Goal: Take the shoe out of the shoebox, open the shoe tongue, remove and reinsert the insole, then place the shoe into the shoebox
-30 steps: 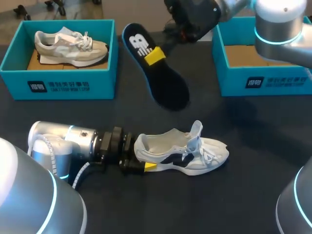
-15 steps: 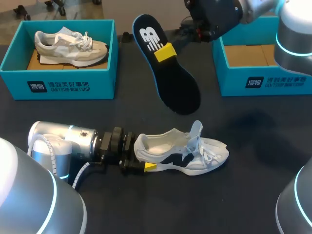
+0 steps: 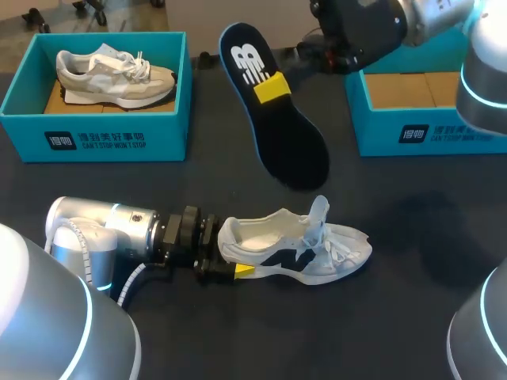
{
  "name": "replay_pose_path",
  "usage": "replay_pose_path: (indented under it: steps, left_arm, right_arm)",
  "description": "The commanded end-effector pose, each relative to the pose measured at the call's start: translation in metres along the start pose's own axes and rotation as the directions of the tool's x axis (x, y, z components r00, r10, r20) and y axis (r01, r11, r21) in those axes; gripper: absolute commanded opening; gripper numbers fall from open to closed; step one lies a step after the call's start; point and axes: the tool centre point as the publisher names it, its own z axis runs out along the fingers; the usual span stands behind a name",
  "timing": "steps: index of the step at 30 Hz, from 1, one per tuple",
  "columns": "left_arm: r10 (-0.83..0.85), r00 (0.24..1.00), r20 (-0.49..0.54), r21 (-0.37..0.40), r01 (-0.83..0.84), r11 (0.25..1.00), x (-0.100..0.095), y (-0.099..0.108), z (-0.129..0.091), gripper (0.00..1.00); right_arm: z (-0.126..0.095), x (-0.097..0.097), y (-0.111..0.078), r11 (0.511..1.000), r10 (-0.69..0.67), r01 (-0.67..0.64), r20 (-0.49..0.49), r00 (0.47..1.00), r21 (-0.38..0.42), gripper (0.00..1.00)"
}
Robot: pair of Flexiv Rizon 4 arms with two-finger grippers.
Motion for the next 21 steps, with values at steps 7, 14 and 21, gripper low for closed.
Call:
replay_pose_path:
  steps: [7,14,21]
  left_arm:
    - [0.000,1.000,0.002,0.002,0.000,1.000,0.000,0.001,0.001,0.00]
    - [0.000,1.000,0.002,0.002,0.000,1.000,0.000,0.001,0.001,0.00]
    - [0.000,1.000,0.002,0.002,0.000,1.000,0.000,0.001,0.001,0.00]
  right_arm:
    - [0.000,0.032,-0.014,0.998,-0.030,0.032,0.048,0.998,-0.048,0.00]
    - [0.003,0.038,-0.011,0.997,-0.041,0.043,0.040,0.998,-0.062,0.00]
    - [-0.004,0.054,-0.004,0.995,-0.045,0.050,0.050,0.998,-0.089,0.00]
